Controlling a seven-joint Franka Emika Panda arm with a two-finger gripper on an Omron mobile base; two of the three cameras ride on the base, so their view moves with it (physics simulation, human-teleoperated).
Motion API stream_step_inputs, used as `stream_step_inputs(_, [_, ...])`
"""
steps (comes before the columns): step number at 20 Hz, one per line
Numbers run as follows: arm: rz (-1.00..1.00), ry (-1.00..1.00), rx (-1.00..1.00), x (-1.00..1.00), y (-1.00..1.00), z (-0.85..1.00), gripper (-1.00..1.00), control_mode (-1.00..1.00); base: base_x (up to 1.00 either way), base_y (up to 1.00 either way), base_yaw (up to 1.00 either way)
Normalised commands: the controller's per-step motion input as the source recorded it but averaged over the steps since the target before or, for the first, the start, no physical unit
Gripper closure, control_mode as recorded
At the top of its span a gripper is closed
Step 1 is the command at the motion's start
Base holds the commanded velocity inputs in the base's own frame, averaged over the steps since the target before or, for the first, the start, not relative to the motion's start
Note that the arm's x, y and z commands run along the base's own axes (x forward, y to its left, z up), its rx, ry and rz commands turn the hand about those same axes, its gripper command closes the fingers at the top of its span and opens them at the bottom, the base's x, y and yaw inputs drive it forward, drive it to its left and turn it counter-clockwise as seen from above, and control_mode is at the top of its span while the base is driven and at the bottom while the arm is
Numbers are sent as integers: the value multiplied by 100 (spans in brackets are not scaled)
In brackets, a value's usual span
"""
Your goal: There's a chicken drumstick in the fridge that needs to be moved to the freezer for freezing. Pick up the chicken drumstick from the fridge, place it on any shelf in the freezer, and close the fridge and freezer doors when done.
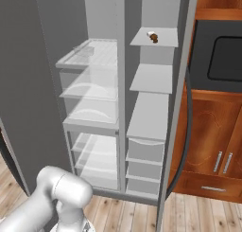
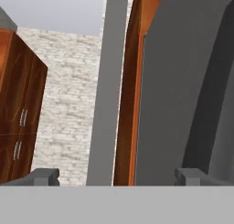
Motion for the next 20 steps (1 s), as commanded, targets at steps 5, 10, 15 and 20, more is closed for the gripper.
stream_step_inputs(5, [0,-8,0,3,57,-31,-100,-100,0,0,0])
stream_step_inputs(10, [0,1,0,59,4,-30,-100,-100,0,0,0])
stream_step_inputs(15, [-3,7,0,84,-5,-26,-100,-100,0,0,0])
stream_step_inputs(20, [-10,0,3,40,-38,-1,-100,-100,0,0,0])
